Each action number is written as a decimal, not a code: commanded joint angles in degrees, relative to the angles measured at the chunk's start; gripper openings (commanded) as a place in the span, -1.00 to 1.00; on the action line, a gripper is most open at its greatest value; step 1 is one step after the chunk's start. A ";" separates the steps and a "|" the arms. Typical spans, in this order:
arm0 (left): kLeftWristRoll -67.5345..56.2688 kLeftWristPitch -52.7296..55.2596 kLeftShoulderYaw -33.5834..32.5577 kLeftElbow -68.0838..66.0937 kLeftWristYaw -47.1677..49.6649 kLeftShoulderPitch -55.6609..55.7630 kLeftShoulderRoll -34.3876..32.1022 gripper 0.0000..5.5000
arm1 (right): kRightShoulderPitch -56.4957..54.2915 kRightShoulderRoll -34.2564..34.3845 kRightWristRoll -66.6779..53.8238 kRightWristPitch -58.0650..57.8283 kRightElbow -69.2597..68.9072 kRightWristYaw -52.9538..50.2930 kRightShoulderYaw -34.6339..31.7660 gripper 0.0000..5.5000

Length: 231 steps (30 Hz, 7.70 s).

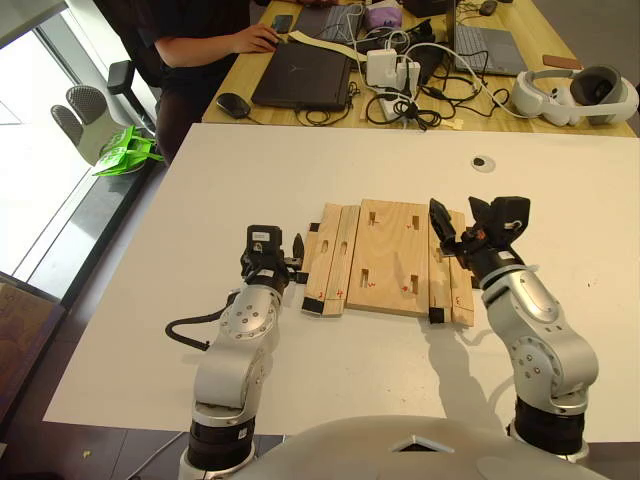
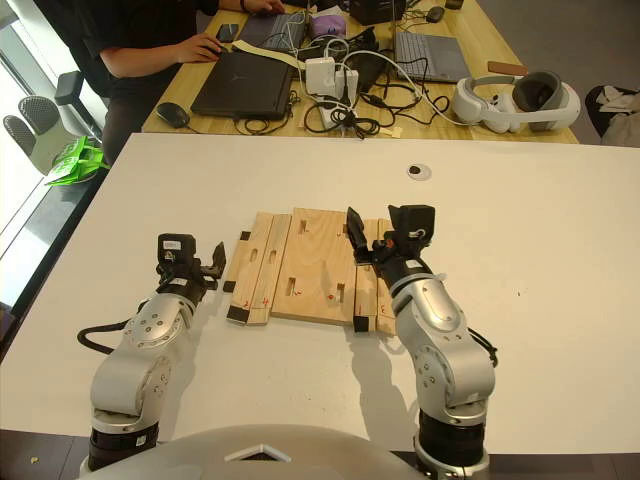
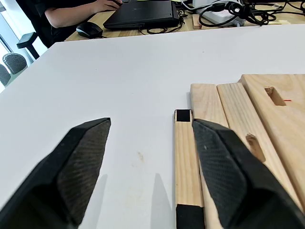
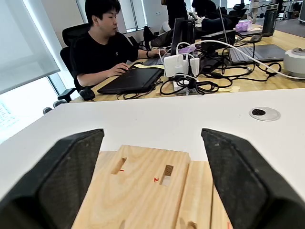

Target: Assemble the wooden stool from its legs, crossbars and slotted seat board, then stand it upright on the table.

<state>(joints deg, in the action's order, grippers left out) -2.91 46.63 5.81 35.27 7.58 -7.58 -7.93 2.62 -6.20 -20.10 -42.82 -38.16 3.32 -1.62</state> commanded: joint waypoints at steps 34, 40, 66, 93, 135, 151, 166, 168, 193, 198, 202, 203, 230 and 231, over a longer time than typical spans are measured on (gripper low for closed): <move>8.67 4.43 5.25 -6.53 -6.71 2.94 -3.22 0.16 | 2.13 -4.98 -2.17 -1.08 -0.99 2.52 -5.98 0.39; 8.99 4.13 5.42 -7.68 -7.55 3.60 -3.33 0.16 | 2.26 -4.42 -2.10 -0.90 -0.98 1.91 -5.57 0.39; 13.14 2.98 7.36 -12.19 -10.70 8.79 -4.83 0.16 | 1.27 -3.26 -1.77 -0.12 -0.38 0.64 -4.82 0.39; 16.54 1.76 10.50 -22.19 -13.36 10.47 -2.85 0.16 | -2.68 -4.81 -1.96 -0.89 2.23 2.09 -5.44 0.39; 16.54 -23.56 16.14 -0.31 -20.67 17.37 -8.77 -0.53 | -22.68 -7.24 -61.38 -17.50 19.95 3.22 -14.95 0.39; 19.37 -23.70 18.21 0.73 -23.22 17.15 -7.24 -0.53 | -28.27 -8.54 -59.19 -11.52 25.34 9.33 -13.21 -0.17; 20.24 -26.89 16.21 -0.27 -24.50 17.96 -7.93 -0.40 | -26.15 -13.98 -61.76 -14.53 24.03 16.65 -11.01 -0.80; 19.72 -28.55 16.64 0.21 -25.59 17.34 -8.62 -0.33 | -26.46 -13.53 -60.00 -13.03 24.80 15.48 -10.98 -0.84; 8.78 -6.94 -1.09 8.27 -18.56 13.82 3.23 -0.14 | -1.73 -22.68 -31.44 -22.45 -11.92 -14.20 -10.63 -0.86; 5.52 -5.01 -1.29 7.70 -21.01 16.04 1.32 -0.14 | -0.79 -14.57 -26.18 -22.50 -12.69 -22.12 -6.57 -0.86; 3.04 -4.06 -1.07 6.80 -23.07 17.99 -0.36 -0.14 | -2.54 -8.31 -20.34 -19.76 -10.22 -25.54 -3.77 -0.86; 2.62 -3.92 -1.12 6.75 -23.33 18.12 -0.65 -0.14 | -2.62 -7.22 -19.20 -19.30 -9.91 -25.87 -3.32 -0.86; -8.30 6.58 -11.21 19.09 -6.93 2.91 13.72 -0.14 | -1.73 -3.25 -4.39 -14.36 -2.61 -13.81 -2.59 -0.86; -8.58 6.45 -11.09 19.19 -6.44 2.73 13.69 -0.14 | -2.00 -2.66 -4.46 -14.76 -2.49 -13.78 -2.75 -0.86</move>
<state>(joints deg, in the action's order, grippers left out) -10.93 52.37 -5.63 53.56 0.02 -4.09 3.70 0.76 -9.74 -24.84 -56.62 -40.75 -10.63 -3.79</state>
